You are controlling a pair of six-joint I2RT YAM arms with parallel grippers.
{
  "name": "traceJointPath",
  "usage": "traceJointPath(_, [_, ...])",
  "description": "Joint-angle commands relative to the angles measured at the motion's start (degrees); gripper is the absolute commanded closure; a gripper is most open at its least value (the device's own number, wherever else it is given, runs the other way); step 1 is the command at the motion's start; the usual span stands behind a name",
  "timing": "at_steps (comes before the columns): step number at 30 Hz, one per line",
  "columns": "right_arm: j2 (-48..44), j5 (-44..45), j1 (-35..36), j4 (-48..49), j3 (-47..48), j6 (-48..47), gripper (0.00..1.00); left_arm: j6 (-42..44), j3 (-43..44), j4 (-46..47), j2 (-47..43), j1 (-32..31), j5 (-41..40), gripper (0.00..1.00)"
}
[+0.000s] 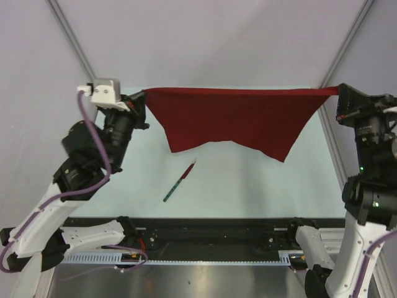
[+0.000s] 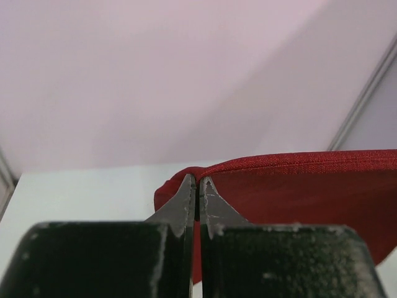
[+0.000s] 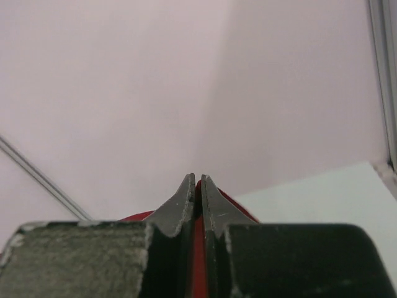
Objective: Fold the napkin, place the utensils inside, and roll it up
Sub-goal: Flatten the napkin out
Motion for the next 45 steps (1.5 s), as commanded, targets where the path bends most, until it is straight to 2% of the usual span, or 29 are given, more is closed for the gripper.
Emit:
traceJointPath(1, [0.5, 9.5, -1.2, -2.8, 6.3, -3.9, 1.0, 9.4, 5.2, -1.3, -3.8, 1.4, -4.5, 1.0])
traceJointPath(4, [4.4, 9.2, -1.2, -0.6, 5.8, -4.3, 1.0, 10.6, 5.5, -0.1, -2.3, 1.6, 3.0, 0.99])
traceJointPath(9, [13.5, 4.8, -1.3, 2.4, 2.1, -3.0, 1.0, 10.1, 8.7, -3.5, 8.8, 7.8, 7.6, 1.0])
traceJointPath(13, [15.5, 5.4, -1.4, 4.9, -0.5, -3.3, 1.0, 8.3, 9.8, -3.8, 11.4, 12.3, 10.6, 1.0])
traceJointPath(24, [5.9, 11.4, -1.5, 0.5, 4.9, -8.0, 1.0, 7.1, 11.6, -4.4, 4.3, 12.5, 18.0, 1.0])
traceJointPath(28, [1.6, 13.2, -1.5, 0.1, 6.5, -9.1, 1.0, 6.6, 19.6, -13.9, 4.7, 12.5, 18.2, 1.0])
traceJointPath(33, [-1.9, 15.8, -1.5, -1.1, 10.2, -10.4, 1.0, 5.1, 23.2, -18.1, 3.0, 12.5, 20.5, 1.0])
traceJointPath(40, [-3.7, 20.2, -1.5, 0.2, 12.2, -10.9, 1.0, 2.9, 28.1, -21.9, 3.1, 12.5, 21.3, 1.0])
traceJointPath(45, [-0.9, 19.7, -1.4, 5.4, 6.7, -10.6, 1.0, 2.9, 25.6, -17.5, 6.0, 12.5, 22.0, 1.0])
